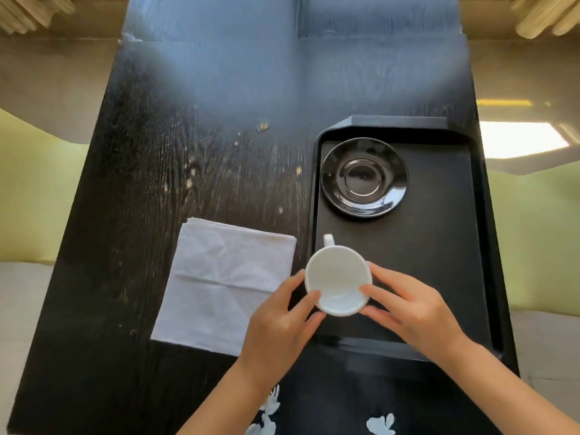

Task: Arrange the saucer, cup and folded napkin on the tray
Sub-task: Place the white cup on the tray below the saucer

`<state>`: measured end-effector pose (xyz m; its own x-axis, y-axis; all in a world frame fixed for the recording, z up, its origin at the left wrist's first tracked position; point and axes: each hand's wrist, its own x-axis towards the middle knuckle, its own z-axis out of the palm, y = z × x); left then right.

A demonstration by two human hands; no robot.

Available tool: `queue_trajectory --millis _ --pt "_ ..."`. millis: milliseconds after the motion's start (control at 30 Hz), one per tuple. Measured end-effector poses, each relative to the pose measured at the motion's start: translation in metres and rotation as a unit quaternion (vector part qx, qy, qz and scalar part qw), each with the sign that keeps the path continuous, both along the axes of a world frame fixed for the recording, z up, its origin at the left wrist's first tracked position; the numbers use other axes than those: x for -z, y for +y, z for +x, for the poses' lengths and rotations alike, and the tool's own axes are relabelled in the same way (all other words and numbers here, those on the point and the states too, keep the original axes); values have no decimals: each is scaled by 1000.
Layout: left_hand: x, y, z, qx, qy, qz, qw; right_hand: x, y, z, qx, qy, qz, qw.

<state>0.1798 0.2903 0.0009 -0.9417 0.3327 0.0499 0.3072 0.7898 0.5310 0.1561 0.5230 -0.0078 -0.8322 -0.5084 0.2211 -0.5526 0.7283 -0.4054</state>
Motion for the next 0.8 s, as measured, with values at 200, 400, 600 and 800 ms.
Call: queue_trajectory --millis 200,400,600,800 --pt "9 11 25 3 -21 7 1000 17 12 28 1 5 -24 1000" --pt "17 11 41 -1 -46 -2 999 29 16 37 -7 34 -22 999" --pt "17 12 47 -16 -38 6 999 29 14 43 -2 23 -13 1000" --pt "19 14 50 -27 -29 8 999 28 14 45 -2 16 -9 1000"
